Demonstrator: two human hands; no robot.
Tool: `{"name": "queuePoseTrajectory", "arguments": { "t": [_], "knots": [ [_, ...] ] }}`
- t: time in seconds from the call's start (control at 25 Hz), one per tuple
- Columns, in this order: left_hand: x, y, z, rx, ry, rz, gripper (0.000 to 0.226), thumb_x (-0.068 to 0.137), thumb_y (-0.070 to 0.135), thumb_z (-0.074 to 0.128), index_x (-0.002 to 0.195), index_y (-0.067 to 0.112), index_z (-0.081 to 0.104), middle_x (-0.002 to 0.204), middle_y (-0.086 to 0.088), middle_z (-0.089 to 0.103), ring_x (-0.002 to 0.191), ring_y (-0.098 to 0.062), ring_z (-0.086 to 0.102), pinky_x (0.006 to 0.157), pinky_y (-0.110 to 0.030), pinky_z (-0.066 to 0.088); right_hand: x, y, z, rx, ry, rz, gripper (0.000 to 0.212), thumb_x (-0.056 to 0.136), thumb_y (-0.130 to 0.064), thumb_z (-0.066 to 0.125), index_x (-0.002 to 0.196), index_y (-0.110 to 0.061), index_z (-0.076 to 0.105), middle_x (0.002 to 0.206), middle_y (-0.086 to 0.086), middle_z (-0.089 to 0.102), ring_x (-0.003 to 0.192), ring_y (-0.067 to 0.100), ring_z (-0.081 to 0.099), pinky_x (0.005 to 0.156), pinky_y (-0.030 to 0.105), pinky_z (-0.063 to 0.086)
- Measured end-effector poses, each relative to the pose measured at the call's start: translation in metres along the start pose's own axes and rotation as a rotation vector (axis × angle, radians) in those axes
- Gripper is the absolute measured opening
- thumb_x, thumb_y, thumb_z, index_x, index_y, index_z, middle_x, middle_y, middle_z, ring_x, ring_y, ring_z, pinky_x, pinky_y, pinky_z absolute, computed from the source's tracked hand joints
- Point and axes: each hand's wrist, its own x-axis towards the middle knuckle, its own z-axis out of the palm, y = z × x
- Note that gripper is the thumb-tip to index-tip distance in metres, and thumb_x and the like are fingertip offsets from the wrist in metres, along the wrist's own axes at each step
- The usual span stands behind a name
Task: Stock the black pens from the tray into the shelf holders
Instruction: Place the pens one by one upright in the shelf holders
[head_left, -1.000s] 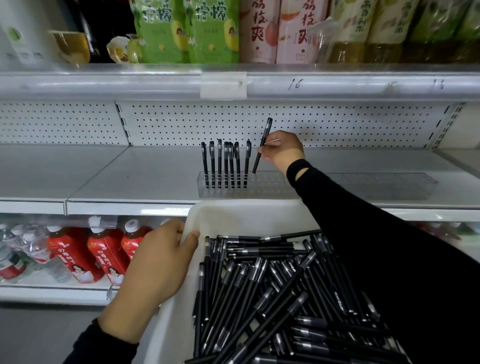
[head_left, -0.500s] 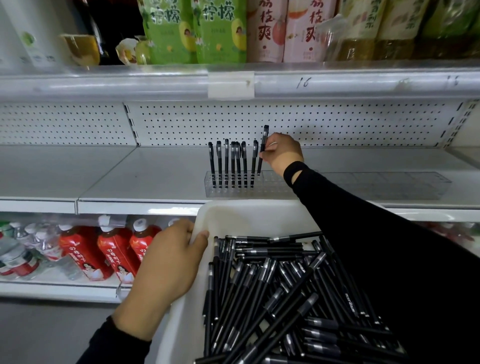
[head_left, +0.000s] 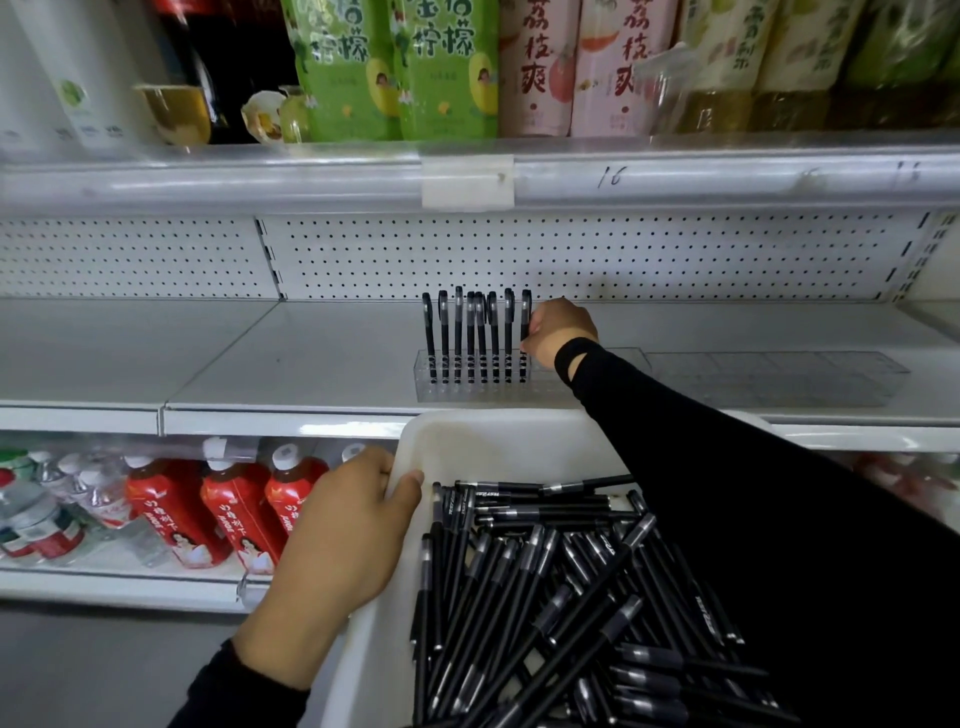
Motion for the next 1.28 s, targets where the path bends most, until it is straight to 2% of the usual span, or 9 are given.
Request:
{"name": "queuePoseTrajectory", "arguments": {
  "t": [0.2, 0.36, 0.52, 0.64, 0.76, 0.92, 1.04, 1.2, 1.28],
  "knots": [
    [-0.001, -0.001, -0.001, -0.015, 0.004, 0.003, 0.021, 0.097, 0.034, 0.054, 0.089, 0.018, 0.064, 0.075, 0.001, 0.068, 0.071, -0.014, 0.063, 0.066, -0.034, 0.050, -0.009, 0.001, -0.027, 0.018, -0.029, 0.001, 0.038, 0.087, -0.012, 0.071, 0.124, -0.013, 0.065, 0.125, 0.005, 0.064, 0.114, 0.024, 0.061, 0.094, 0.028, 0.050],
    [-0.002, 0.001, -0.003, 0.012, -0.003, 0.004, 0.023, 0.097, 0.035, 0.054, 0.086, 0.018, 0.062, 0.075, 0.000, 0.068, 0.071, -0.015, 0.062, 0.068, -0.037, 0.052, -0.049, 0.004, -0.061, 0.002, 0.043, -0.187, 0.013, 0.090, -0.019, 0.067, 0.098, -0.011, 0.073, 0.096, -0.002, 0.070, 0.095, 0.018, 0.066, 0.081, 0.027, 0.051],
    [-0.005, 0.005, -0.003, 0.025, -0.004, 0.002, 0.023, 0.098, 0.035, 0.053, 0.086, 0.018, 0.061, 0.076, 0.001, 0.066, 0.070, -0.012, 0.061, 0.061, -0.030, 0.047, -0.099, 0.009, -0.073, -0.005, -0.085, -0.430, 0.029, 0.093, -0.037, 0.066, 0.079, -0.013, 0.069, 0.071, -0.009, 0.062, 0.067, 0.004, 0.057, 0.061, 0.019, 0.040],
    [-0.008, 0.007, -0.003, 0.013, -0.009, 0.005, 0.021, 0.098, 0.036, 0.052, 0.090, 0.019, 0.062, 0.079, 0.002, 0.068, 0.072, -0.013, 0.062, 0.065, -0.032, 0.051, -0.130, 0.009, -0.064, -0.177, -0.042, -0.634, 0.036, 0.094, -0.035, 0.064, 0.064, -0.016, 0.057, 0.058, -0.008, 0.053, 0.053, 0.006, 0.045, 0.057, 0.023, 0.040],
    [-0.007, 0.006, -0.002, 0.034, -0.007, 0.005, 0.022, 0.098, 0.036, 0.052, 0.090, 0.018, 0.062, 0.081, 0.001, 0.068, 0.074, -0.015, 0.062, 0.071, -0.037, 0.052, -0.150, 0.000, -0.062, -0.342, -0.223, -0.729, 0.032, 0.092, -0.034, 0.065, 0.065, -0.018, 0.059, 0.057, -0.010, 0.056, 0.051, 0.002, 0.048, 0.057, 0.022, 0.045],
    [-0.007, 0.004, -0.003, 0.030, 0.004, 0.005, 0.021, 0.098, 0.035, 0.052, 0.090, 0.018, 0.061, 0.082, 0.001, 0.067, 0.076, -0.015, 0.062, 0.068, -0.034, 0.050, -0.163, -0.001, -0.047, -0.615, -0.518, -0.672, 0.007, 0.087, -0.025, 0.069, 0.085, -0.022, 0.074, 0.076, -0.007, 0.073, 0.071, 0.011, 0.069, 0.064, 0.022, 0.050],
    [-0.007, 0.004, -0.003, 0.028, 0.006, 0.010, 0.020, 0.098, 0.035, 0.052, 0.089, 0.019, 0.061, 0.081, 0.002, 0.067, 0.075, -0.013, 0.061, 0.063, -0.030, 0.046, -0.170, 0.001, -0.037, -0.797, -0.477, -0.672, 0.005, 0.084, -0.020, 0.069, 0.087, -0.019, 0.073, 0.085, 0.000, 0.069, 0.073, 0.022, 0.064, 0.063, 0.028, 0.049],
    [-0.006, 0.004, -0.002, 0.029, 0.014, 0.014, 0.022, 0.098, 0.034, 0.053, 0.088, 0.017, 0.062, 0.078, 0.002, 0.067, 0.073, -0.013, 0.061, 0.065, -0.032, 0.048, -0.172, 0.002, -0.036, -0.952, -0.511, -0.585, 0.019, 0.084, -0.019, 0.074, 0.073, -0.015, 0.059, 0.073, 0.002, 0.056, 0.058, 0.020, 0.051, 0.056, 0.028, 0.045],
    [-0.005, 0.004, -0.001, 0.027, 0.013, 0.015, 0.021, 0.098, 0.035, 0.053, 0.090, 0.018, 0.063, 0.079, 0.002, 0.067, 0.073, -0.013, 0.062, 0.067, -0.033, 0.050, -0.169, 0.005, -0.036, -0.935, -0.544, -0.550, 0.010, 0.084, -0.020, 0.075, 0.082, -0.014, 0.066, 0.078, 0.003, 0.061, 0.065, 0.022, 0.057, 0.060, 0.030, 0.050]
  ]
}}
